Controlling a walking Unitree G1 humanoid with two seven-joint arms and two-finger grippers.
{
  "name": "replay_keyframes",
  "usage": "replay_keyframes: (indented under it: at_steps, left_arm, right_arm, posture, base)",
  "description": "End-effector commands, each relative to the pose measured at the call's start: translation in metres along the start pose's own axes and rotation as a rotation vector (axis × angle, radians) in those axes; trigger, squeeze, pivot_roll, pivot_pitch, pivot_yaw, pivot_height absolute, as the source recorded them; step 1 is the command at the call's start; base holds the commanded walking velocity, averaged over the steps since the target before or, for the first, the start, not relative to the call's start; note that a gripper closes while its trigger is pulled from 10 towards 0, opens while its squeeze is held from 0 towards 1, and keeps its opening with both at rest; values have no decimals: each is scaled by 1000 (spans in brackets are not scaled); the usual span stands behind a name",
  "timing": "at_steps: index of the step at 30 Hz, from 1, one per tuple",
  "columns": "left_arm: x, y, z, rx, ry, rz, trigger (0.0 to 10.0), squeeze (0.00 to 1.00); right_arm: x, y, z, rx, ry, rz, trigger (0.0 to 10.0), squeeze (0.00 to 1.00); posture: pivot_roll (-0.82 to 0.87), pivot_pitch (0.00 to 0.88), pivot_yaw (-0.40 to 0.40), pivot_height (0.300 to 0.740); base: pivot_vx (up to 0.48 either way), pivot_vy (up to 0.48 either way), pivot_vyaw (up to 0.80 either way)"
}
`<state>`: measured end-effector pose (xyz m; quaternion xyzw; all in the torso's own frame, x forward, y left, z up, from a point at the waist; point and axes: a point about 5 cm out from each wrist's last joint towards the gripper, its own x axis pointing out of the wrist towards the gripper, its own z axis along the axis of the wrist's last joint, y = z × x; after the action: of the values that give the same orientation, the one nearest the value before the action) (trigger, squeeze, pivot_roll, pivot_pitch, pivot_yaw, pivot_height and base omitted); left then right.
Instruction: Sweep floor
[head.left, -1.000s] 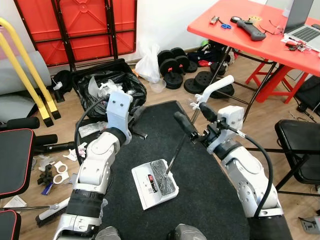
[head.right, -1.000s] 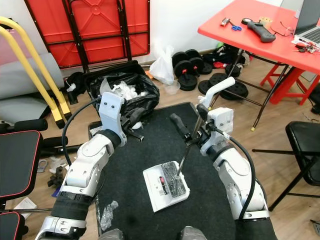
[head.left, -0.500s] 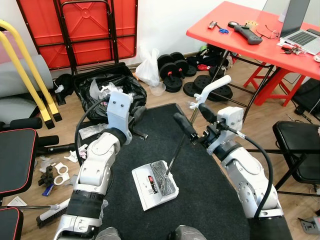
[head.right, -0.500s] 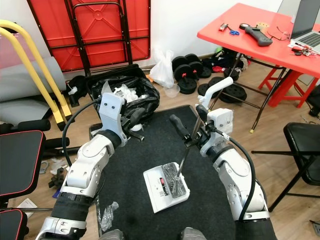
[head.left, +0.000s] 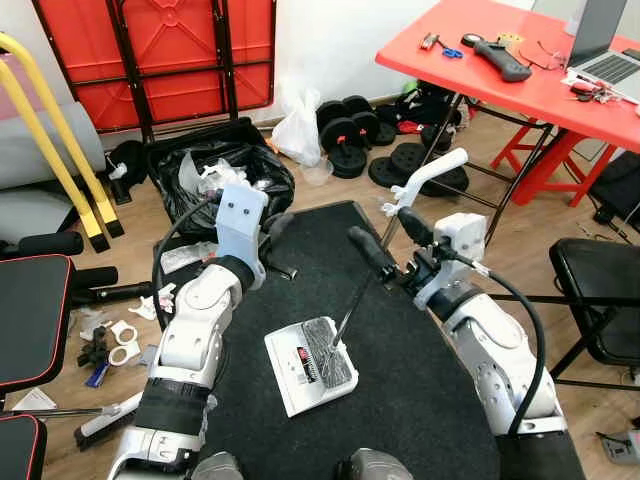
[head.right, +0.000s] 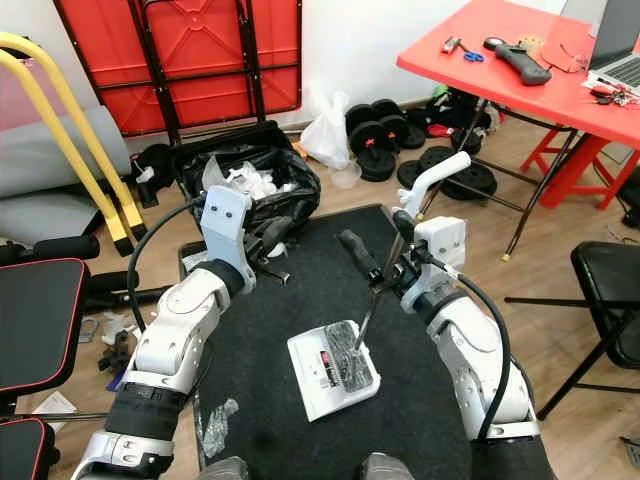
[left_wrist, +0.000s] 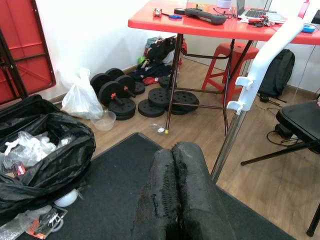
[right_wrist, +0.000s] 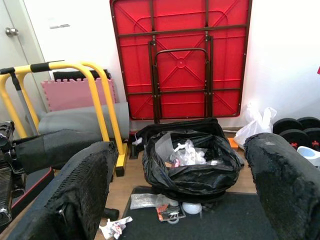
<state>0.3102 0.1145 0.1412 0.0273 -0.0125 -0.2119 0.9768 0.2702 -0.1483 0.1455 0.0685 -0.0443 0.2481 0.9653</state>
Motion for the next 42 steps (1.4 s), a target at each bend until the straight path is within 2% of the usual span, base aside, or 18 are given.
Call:
replay_keyframes:
  at_steps: [1, 5, 15, 23, 25, 26, 28, 30, 36, 42]
  left_arm:
    - [3, -1, 1, 14, -3, 5, 10000, 0]
    - [3, -1, 1, 12, 3, 1, 10000, 0]
    - [3, -1, -1, 9, 16, -8, 10000, 0]
    - [-2, 0, -5, 24, 26, -1, 10000, 0]
    - [-15, 2, -13, 26, 53, 30, 10000, 0]
    - [-15, 2, -13, 26, 53, 30, 10000, 0]
    - [-31, 2, -20, 25, 79, 59, 10000, 0]
    - [-39, 4, -23, 15, 81, 93, 10000, 0]
    - [-34, 5, -19, 43, 65, 78, 10000, 0]
    - [-28, 4, -9, 18, 16, 56, 10000, 0]
  right_arm:
    - [-1, -4, -2, -8, 18, -14, 10000, 0]
    - [1, -5, -1, -33, 25, -10, 10000, 0]
    - [1, -5, -2, -26, 31, -9, 10000, 0]
    - [0, -5, -4, -29, 40, -20, 10000, 0]
    - [-11, -7, -8, -95, 76, -34, 10000, 0]
    - [-11, -7, -8, -95, 76, -34, 10000, 0]
    - [-25, -9, -13, -136, 108, -48, 10000, 0]
    - [-29, -9, -14, -130, 95, -68, 10000, 0]
    - [-22, -4, -11, -138, 69, -22, 10000, 0]
    - [-20, -3, -12, -138, 68, -11, 10000, 0]
  posture:
    - [-163, 5, -130, 740]
    - [-160, 6, -131, 740]
    - [-160, 7, -129, 740]
    - [-157, 8, -132, 740]
    - [-157, 8, -126, 740]
    - [-157, 8, -126, 740]
    - [-159, 12, -122, 740]
    - [-156, 10, -117, 740]
    - [-154, 0, -111, 740]
    - [-151, 0, -105, 740]
  base:
    - [0, 0, 0]
    - [0, 0, 0]
    - [0, 0, 0]
    - [0, 0, 0]
    - [0, 0, 0]
    - [0, 0, 0]
    - [0, 0, 0]
    - [0, 0, 0]
    - [0, 0, 549]
    - [0, 0, 794]
